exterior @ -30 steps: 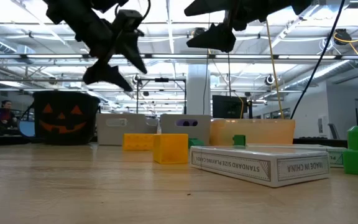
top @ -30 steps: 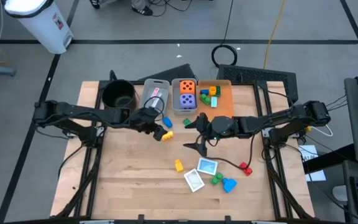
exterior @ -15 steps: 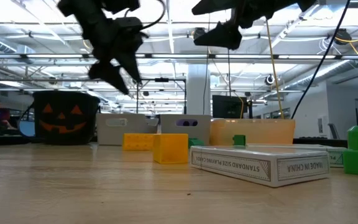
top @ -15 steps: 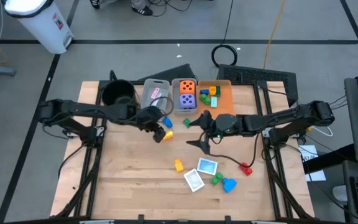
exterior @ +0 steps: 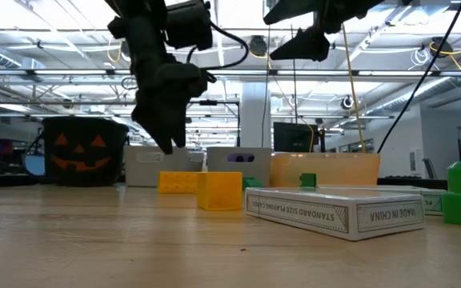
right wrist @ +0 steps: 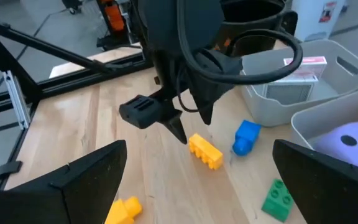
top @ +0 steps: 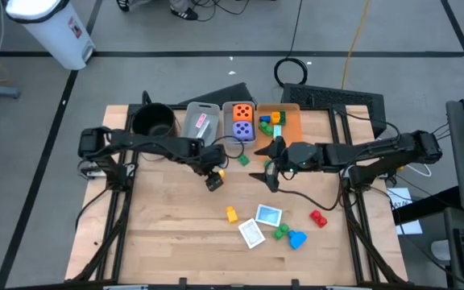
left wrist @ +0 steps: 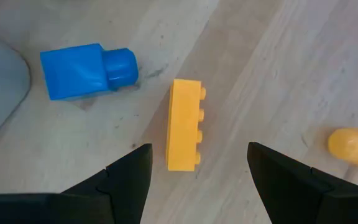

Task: Pick & Place Toys
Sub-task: Put the top yellow game piece into the orange bin

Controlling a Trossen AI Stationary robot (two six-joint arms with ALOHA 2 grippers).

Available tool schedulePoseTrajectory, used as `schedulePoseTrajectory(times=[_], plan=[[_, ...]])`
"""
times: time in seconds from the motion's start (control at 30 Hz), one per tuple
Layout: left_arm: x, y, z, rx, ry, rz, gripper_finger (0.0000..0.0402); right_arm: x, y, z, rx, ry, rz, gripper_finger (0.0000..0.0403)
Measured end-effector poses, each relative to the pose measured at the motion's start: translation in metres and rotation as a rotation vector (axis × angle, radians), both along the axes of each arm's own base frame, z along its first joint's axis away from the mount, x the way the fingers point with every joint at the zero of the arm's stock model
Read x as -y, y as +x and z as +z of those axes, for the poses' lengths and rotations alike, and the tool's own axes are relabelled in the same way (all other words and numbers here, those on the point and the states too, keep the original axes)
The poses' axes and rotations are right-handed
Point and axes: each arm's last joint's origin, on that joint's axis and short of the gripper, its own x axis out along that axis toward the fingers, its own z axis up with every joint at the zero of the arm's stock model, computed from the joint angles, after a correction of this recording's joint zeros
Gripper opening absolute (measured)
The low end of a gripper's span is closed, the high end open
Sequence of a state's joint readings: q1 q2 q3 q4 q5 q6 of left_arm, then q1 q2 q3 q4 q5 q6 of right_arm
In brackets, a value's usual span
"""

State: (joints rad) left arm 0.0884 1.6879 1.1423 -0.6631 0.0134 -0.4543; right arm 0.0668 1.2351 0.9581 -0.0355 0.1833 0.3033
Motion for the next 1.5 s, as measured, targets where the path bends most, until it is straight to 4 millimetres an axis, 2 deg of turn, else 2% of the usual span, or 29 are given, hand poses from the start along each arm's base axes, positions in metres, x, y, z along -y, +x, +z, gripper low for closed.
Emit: schedulePoseTrajectory(times=[0.53,0.93,1.03,1.3,1.5], plan=[[0.008,0.010,-0.039,-0.124,-0.002,-0.004,0.0271,0.000,0.000,0.000,0.000,0.010,-0.004,0.0396],[0.008,0.011,-0.039,-0.117,0.045,0.040,0.0269,0.000,0.000,0.000,0.000,0.009,-0.004,0.0396],[0.007,0.011,-0.039,-0.120,0.057,0.044,0.0250,0.000,0.000,0.000,0.000,0.010,-0.004,0.0396],[0.007,0.011,-0.039,-0.118,0.055,0.055,0.0154,0.000,0.000,0.000,0.000,0.010,-0.004,0.0396],[0.007,0.011,-0.039,-0.117,0.051,0.066,0.0105,0.000,0.000,0.000,0.003,0.033,-0.014,0.0396]])
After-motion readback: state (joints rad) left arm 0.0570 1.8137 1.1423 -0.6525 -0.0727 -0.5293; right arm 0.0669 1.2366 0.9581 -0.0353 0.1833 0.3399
